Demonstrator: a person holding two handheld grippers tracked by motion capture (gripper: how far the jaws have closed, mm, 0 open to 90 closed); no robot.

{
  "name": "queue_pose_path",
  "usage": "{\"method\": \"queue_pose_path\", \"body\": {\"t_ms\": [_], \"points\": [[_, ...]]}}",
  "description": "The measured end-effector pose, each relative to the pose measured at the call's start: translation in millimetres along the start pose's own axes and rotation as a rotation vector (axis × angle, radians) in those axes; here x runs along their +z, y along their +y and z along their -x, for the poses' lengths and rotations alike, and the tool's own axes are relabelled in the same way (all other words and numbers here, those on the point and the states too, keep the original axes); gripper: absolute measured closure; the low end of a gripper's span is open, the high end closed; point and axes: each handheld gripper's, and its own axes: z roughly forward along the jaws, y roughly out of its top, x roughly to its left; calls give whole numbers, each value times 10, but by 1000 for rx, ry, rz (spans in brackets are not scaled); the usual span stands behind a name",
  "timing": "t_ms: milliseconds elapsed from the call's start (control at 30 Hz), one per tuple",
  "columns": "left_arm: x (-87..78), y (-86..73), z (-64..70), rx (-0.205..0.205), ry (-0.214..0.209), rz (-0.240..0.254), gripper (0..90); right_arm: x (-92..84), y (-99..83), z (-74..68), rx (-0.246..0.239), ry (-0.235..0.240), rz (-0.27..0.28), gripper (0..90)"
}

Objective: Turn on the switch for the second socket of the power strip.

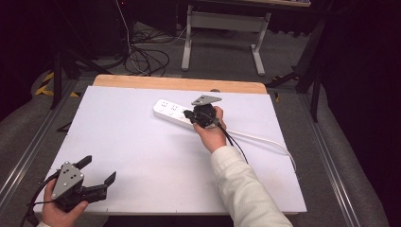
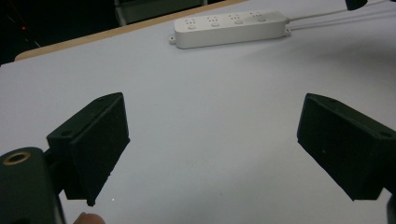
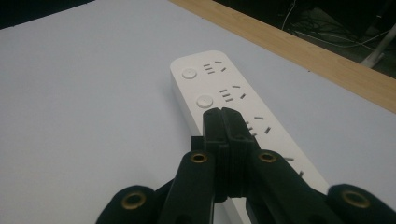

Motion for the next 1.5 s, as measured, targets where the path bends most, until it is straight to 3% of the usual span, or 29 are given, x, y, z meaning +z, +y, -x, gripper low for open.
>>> {"method": "queue_pose_path", "body": {"t_ms": [700, 1500], "points": [[4, -13, -11, -5, 2, -9, 96, 422, -87, 74, 33, -22, -22, 900], [16, -17, -10, -12, 0, -14, 97, 495, -126, 69, 28, -32, -30, 900]]}}
